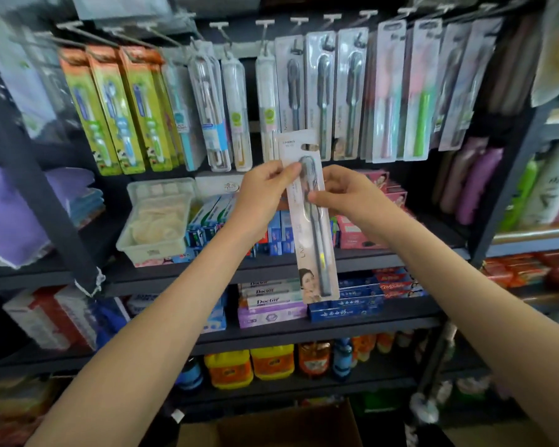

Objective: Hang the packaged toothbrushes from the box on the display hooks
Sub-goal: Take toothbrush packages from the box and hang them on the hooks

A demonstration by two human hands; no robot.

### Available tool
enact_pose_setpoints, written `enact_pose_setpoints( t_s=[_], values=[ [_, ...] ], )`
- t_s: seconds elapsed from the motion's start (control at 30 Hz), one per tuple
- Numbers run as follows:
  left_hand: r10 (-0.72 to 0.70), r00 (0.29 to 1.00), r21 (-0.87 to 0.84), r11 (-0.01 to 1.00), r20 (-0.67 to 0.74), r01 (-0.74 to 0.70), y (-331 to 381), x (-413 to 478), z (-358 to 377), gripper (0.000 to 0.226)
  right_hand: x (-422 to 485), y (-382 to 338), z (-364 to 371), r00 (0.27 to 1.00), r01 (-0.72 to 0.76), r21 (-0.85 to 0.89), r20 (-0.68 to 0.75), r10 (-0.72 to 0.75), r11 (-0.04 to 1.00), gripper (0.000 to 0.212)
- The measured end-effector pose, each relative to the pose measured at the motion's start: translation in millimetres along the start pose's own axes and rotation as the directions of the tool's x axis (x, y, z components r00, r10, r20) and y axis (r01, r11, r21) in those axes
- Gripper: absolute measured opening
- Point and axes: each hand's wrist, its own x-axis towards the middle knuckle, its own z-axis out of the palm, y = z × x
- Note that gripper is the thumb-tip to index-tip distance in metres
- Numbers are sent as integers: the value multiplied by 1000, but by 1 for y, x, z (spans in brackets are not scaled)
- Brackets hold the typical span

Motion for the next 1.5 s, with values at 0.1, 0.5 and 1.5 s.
enact_pose_setpoints(
  t_s=[0.1,0.5,1.5],
  values=[
    [-42,997,-6,999,67,42,7,14,17,12,6,5,-20,997,24,3,-70,-23,1000,17],
    [55,997,422,904,49,-71,-29,73,68,13,40,38,-89,937,38,-122,-340,-77,992,33],
    [657,754,919,303,-10,-252,-37,150,-72,68,203,-40,-16,838,75,-341,-488,-245,937,48]
  ],
)
